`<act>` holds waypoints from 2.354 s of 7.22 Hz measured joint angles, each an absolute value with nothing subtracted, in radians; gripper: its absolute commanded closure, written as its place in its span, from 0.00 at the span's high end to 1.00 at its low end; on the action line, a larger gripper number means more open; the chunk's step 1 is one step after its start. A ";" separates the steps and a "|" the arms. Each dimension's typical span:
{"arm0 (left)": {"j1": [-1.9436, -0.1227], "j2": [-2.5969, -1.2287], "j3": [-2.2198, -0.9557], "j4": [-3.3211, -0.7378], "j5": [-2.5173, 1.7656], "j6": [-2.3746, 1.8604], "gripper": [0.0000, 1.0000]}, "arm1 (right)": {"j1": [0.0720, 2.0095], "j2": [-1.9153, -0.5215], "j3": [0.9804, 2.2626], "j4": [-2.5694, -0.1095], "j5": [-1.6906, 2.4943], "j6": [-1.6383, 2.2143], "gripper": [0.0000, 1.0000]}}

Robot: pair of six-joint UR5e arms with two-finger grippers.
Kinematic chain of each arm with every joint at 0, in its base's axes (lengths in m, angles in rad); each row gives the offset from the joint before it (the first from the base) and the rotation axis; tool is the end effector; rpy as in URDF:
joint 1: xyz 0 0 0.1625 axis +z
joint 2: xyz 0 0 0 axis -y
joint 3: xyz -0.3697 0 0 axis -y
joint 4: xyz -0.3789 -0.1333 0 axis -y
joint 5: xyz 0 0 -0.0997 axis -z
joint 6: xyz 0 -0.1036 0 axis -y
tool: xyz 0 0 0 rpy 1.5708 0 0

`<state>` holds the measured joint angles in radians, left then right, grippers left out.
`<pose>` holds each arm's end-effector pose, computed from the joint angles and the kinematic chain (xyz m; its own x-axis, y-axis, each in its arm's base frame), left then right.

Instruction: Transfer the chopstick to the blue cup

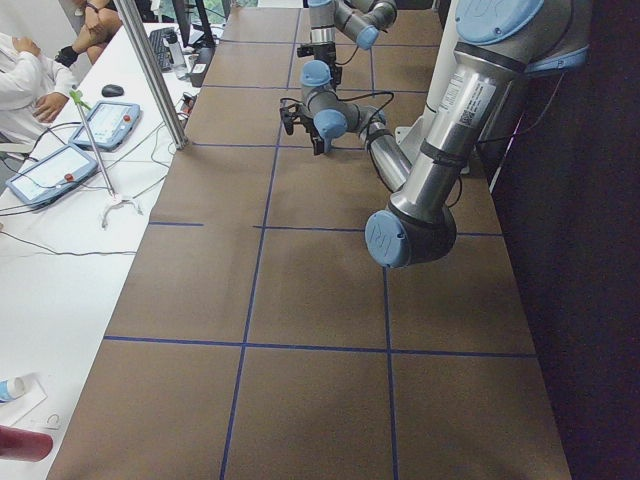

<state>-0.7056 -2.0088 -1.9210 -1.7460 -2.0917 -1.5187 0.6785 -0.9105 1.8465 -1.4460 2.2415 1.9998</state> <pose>0.3692 -0.4219 0.1980 0.4469 -0.3214 -0.8348 0.2284 0.9433 -0.2409 -0.4012 -0.4120 0.1020 0.3168 0.6739 0.6674 -0.2212 0.7368 -0.6390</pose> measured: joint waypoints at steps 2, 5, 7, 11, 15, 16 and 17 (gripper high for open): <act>-0.720 -1.876 -1.987 -1.746 -2.096 -1.370 1.00 | 0.794 -1.099 1.967 -1.449 2.255 1.825 1.00; -0.842 -1.593 -2.074 -1.744 -2.105 -1.007 1.00 | 0.999 -1.390 2.014 -1.455 2.264 1.346 1.00; -1.015 -1.440 -2.070 -1.739 -2.126 -0.620 1.00 | 1.161 -1.548 2.007 -1.456 2.270 0.949 1.00; -1.383 -1.414 -1.821 -1.739 -2.430 -0.024 1.00 | 1.479 -1.639 1.838 -1.567 2.275 0.164 1.00; -1.452 -1.467 -1.787 -1.722 -2.334 -0.092 1.00 | 1.569 -1.639 1.711 -1.581 2.279 -0.087 1.00; -1.462 -1.468 -1.789 -1.718 -2.362 -0.094 1.00 | 1.571 -1.642 1.702 -1.579 2.289 -0.090 1.00; -1.466 -1.467 -1.791 -1.716 -2.383 -0.090 1.00 | 1.572 -1.650 1.694 -1.576 2.304 -0.093 1.00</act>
